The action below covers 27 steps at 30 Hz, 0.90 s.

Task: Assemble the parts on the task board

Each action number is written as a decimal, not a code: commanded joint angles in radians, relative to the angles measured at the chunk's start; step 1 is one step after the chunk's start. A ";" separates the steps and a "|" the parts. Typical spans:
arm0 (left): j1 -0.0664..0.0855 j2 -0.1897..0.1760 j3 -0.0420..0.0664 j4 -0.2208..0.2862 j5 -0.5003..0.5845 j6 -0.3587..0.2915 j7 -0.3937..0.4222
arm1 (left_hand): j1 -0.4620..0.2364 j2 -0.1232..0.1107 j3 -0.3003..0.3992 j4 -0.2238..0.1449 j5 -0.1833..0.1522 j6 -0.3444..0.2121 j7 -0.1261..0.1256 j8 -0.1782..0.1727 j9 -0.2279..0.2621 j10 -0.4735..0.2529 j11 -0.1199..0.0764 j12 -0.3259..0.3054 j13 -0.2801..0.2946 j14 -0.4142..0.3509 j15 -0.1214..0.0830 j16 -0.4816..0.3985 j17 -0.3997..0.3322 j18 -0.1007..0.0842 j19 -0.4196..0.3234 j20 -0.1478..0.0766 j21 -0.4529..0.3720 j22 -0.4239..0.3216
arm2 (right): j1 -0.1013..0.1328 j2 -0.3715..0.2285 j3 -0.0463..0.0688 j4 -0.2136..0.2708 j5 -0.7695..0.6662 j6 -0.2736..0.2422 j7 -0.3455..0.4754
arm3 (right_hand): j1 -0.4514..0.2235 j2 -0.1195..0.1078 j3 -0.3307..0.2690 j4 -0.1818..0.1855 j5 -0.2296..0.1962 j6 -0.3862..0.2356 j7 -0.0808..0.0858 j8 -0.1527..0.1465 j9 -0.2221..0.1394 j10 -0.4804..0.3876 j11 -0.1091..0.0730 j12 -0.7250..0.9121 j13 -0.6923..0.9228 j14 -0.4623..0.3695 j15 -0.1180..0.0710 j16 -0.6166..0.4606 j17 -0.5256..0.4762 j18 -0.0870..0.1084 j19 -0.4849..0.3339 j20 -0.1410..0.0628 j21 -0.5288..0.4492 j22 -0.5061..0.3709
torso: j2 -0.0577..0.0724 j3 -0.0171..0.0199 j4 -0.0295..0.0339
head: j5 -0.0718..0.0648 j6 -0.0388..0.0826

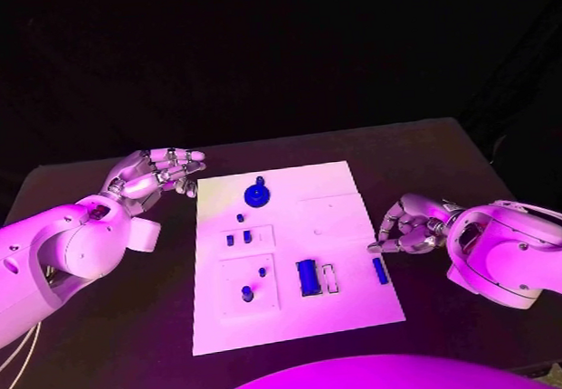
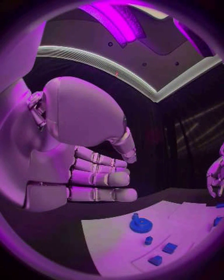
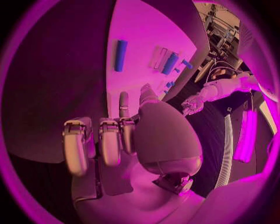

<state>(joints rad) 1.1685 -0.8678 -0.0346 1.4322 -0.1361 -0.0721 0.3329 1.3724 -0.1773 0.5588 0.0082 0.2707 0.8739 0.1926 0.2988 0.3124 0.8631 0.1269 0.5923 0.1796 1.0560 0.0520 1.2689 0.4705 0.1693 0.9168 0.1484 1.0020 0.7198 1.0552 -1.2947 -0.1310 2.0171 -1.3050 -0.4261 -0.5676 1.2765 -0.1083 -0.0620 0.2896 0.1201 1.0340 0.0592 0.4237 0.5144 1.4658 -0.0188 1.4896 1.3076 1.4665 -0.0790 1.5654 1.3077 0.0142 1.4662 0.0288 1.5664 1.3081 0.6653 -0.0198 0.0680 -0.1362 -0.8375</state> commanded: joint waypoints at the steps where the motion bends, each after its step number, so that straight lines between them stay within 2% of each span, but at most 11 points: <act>1: 0.000 0.002 0.001 0.003 0.006 0.011 0.008 | 0.001 0.010 0.003 -0.003 0.006 -0.007 -0.001 0.006 0.001 -0.004 0.001 0.005 -0.001 -0.001 0.001 -0.002 0.000 0.016 0.008 0.000 -0.004 -0.001 | -0.013 -0.008 -0.002 0.007 -0.080 0.073 -0.008 | 0.000 -0.006 -0.005 0.002 0.005 -0.006 0.000 -0.005 -0.001 0.074 0.003 0.005 0.219 0.104 0.000 0.005 0.262 -0.014 0.105 -0.002 0.004 0.263 | 0.000 0.0002 -0.0003 | -0.003 0.000; 10: 0.000 0.000 0.001 0.002 0.006 0.011 0.008 | 0.001 0.010 0.003 -0.003 0.006 -0.007 -0.001 0.006 0.001 -0.004 0.001 0.005 -0.001 -0.001 0.001 -0.002 0.000 0.016 0.008 0.000 -0.004 -0.001 | -0.044 -0.007 -0.005 0.004 -0.117 0.098 -0.018 | 0.007 -0.007 -0.002 0.001 0.006 -0.004 0.000 -0.006 -0.002 0.074 0.004 0.004 0.219 0.104 0.001 0.005 0.263 -0.014 0.105 -0.001 0.004 0.263 | 0.001 0.0003 0.0011 | -0.006 -0.001; 17: 0.000 -0.003 0.001 0.003 0.006 0.010 0.008 | 0.001 0.010 0.003 -0.003 0.006 -0.007 -0.001 0.006 0.001 -0.004 0.001 0.005 -0.001 -0.001 0.001 -0.002 0.000 0.016 0.008 0.000 -0.004 -0.001 | -0.067 0.007 -0.005 -0.008 -0.139 0.108 -0.027 | 0.010 -0.005 0.001 0.002 0.007 -0.001 0.000 -0.005 -0.002 0.074 0.004 0.004 0.219 0.104 0.001 0.005 0.263 -0.014 0.105 -0.001 0.004 0.263 | 0.001 0.0005 0.0008 | -0.004 -0.004; 21: 0.000 -0.004 0.001 0.003 0.006 0.011 0.008 | 0.001 0.010 0.003 -0.003 0.006 -0.007 -0.001 0.006 0.001 -0.004 0.001 0.005 -0.001 -0.001 0.001 -0.002 0.000 0.016 0.008 0.000 -0.004 -0.001 | -0.075 0.021 -0.005 -0.017 -0.153 0.106 -0.031 | 0.012 -0.004 0.002 0.002 0.007 0.000 0.000 -0.005 -0.002 0.074 0.003 0.004 0.219 0.104 0.001 0.005 0.263 -0.014 0.105 0.000 0.004 0.263 | 0.001 0.0004 -0.0006 | -0.003 -0.002; 27: 0.000 -0.005 0.001 0.004 0.006 0.012 0.008 | 0.001 0.010 0.003 -0.003 0.006 -0.007 -0.001 0.006 0.001 -0.004 0.001 0.005 -0.001 -0.001 0.001 -0.002 0.000 0.016 0.008 0.000 -0.004 -0.001 | -0.084 0.047 -0.005 -0.033 -0.171 0.103 -0.036 | 0.025 0.003 0.009 0.001 0.008 0.002 -0.001 -0.007 -0.004 0.074 0.003 0.004 0.219 0.104 0.001 0.005 0.263 -0.014 0.105 0.000 0.004 0.263 | 0.001 0.0012 0.0007 | -0.001 -0.004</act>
<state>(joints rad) 1.1685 -0.8728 -0.0347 1.4329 -0.1360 -0.0721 0.3330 1.3712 -0.1761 0.5588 0.0082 0.2707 0.8739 0.1926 0.2988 0.3121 0.8631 0.1269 0.5923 0.1796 1.0560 0.0520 1.2689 0.4705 0.1694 0.9169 0.1484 1.0020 0.7199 0.9752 -1.2517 -0.1350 1.9867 -1.4391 -0.3416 -0.5960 1.2923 -0.1037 -0.0583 0.2917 0.1241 1.0347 0.0588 0.4237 0.5145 1.4659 -0.0187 1.4896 1.3074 1.4665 -0.0789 1.5654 1.3074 0.0142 1.4662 0.0289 1.5664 1.3077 0.6663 -0.0192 0.0684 -0.1376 -0.8401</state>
